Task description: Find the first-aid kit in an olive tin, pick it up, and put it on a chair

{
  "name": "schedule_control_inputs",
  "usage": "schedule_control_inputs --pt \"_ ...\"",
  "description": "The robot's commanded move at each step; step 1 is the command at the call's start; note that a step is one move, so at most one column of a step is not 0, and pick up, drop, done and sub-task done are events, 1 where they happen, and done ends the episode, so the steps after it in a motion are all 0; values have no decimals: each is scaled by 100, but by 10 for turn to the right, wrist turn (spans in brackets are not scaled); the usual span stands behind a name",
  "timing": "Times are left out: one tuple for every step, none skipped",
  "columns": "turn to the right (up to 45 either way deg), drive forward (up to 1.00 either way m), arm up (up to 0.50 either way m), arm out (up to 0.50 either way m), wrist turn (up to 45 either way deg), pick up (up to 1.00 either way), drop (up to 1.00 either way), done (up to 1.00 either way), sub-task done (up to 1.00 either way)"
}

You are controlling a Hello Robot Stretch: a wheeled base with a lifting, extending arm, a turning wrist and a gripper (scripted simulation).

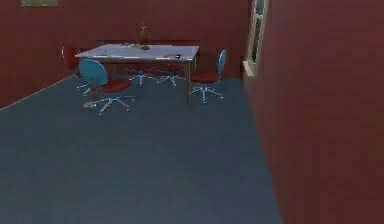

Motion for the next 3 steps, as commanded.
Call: schedule_control_inputs --pt "30 0 0 0 0 0 0 0 0" --pt "0 100 0 0 0 0 0 0 0" --pt "0 100 0 0 0 0 0 0 0"
